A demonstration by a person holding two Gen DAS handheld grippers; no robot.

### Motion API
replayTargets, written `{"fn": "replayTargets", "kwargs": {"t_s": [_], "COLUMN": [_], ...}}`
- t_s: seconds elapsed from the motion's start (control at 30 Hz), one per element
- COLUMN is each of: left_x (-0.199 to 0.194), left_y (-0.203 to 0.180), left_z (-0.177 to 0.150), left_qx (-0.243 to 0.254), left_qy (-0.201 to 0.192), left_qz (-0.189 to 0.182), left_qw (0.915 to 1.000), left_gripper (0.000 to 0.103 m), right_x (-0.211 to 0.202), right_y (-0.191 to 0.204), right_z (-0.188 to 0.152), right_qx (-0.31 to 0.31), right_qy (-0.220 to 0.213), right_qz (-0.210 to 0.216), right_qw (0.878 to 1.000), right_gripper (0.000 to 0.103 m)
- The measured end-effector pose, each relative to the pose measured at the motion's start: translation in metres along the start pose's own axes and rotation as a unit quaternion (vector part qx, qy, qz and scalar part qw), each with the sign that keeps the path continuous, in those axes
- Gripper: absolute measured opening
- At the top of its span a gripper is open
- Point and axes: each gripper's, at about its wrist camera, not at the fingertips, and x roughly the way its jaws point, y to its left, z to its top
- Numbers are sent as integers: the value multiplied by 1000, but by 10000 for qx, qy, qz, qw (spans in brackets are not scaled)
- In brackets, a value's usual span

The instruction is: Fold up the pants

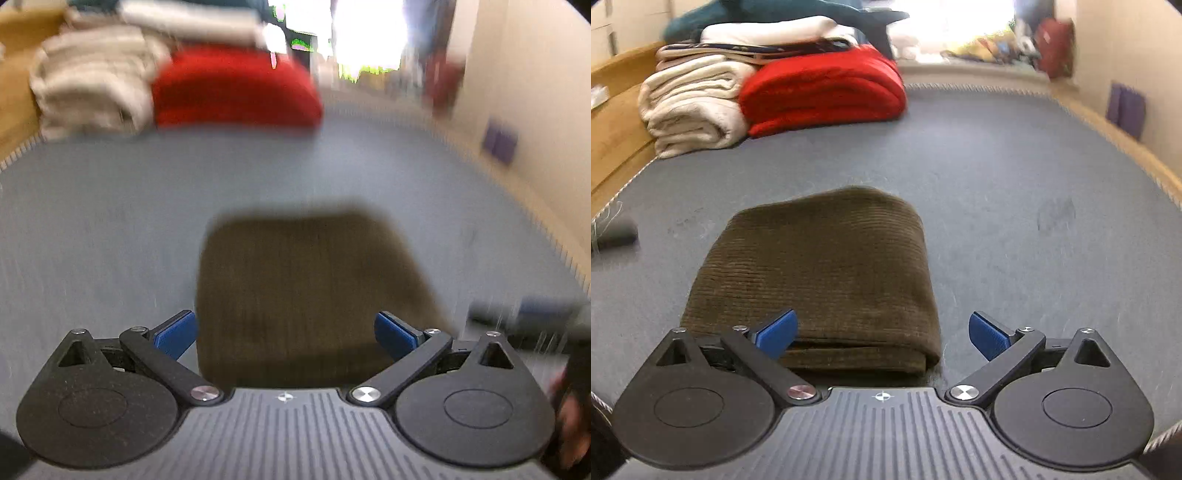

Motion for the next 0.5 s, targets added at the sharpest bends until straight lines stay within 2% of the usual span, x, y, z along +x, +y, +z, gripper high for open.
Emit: {"fn": "replayTargets", "kwargs": {"t_s": [0.07, 0.17, 0.23, 0.33, 0.5], "left_x": [7, 21, 32, 38, 43], "left_y": [-6, -13, -10, -1, 8], "left_z": [1, 0, -2, 0, 4], "left_qx": [162, 542, 406, -44, -45], "left_qy": [-51, -168, 31, 277, 312], "left_qz": [88, 514, 612, 447, 532], "left_qw": [9998, 9971, 9973, 9986, 9981], "left_gripper": [102, 102, 102, 102, 102], "right_x": [6, 13, 16, 19, 23], "right_y": [-1, -5, -4, 0, 4], "right_z": [1, 5, 4, 3, -1], "right_qx": [-96, -19, -60, -151, -304], "right_qy": [46, 145, 142, 128, 173], "right_qz": [-184, -197, -218, -307, -316], "right_qw": [9998, 9997, 9996, 9993, 9989], "right_gripper": [99, 99, 99, 99, 99]}}
